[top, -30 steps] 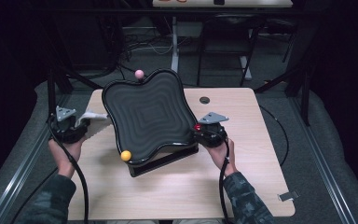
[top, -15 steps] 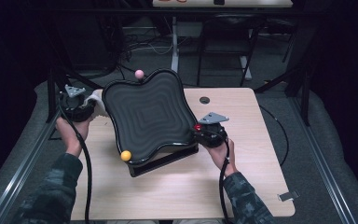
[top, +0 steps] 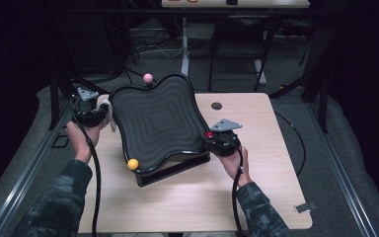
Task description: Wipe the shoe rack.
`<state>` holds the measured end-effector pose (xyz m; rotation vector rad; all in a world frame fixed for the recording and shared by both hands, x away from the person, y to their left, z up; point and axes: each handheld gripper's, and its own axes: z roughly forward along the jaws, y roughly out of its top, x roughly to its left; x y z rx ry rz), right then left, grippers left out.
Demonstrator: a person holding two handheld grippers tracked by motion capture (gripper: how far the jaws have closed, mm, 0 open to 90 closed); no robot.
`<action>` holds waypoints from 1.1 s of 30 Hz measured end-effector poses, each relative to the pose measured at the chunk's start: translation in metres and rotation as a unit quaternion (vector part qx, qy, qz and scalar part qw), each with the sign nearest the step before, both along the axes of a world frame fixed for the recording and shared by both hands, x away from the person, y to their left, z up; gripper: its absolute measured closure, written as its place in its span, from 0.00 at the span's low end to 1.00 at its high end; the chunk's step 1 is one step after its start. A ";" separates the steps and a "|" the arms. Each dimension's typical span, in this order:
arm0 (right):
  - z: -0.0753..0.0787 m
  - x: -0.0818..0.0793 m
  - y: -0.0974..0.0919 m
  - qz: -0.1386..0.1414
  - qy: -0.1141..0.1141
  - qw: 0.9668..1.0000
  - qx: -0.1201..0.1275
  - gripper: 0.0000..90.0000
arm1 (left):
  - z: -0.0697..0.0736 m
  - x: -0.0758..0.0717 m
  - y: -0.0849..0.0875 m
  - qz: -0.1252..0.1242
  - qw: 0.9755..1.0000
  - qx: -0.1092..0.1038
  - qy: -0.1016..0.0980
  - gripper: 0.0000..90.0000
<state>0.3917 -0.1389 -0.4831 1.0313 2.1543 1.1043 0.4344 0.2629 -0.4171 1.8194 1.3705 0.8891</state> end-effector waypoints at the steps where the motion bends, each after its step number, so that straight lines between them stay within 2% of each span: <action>1: 0.000 0.000 0.000 0.001 0.000 1.000 -0.001 0.67 | -0.002 -0.001 0.000 -0.001 1.000 -0.002 -0.001 0.94; 14: 0.000 -0.001 0.000 0.002 0.001 1.000 -0.007 0.67 | -0.014 -0.017 -0.001 -0.029 0.999 -0.017 0.011 0.94; 26: 0.000 -0.001 0.000 0.002 -0.001 1.000 -0.004 0.67 | -0.030 -0.039 -0.007 -0.066 0.997 -0.034 0.024 0.94; 29: -0.001 -0.001 0.000 -0.001 -0.003 1.000 -0.004 0.67 | -0.036 -0.044 -0.009 -0.069 0.996 -0.043 0.023 0.94; 33: -0.001 -0.002 0.000 -0.004 -0.003 1.000 -0.001 0.67 | -0.043 -0.049 -0.010 -0.074 0.996 -0.044 0.028 0.94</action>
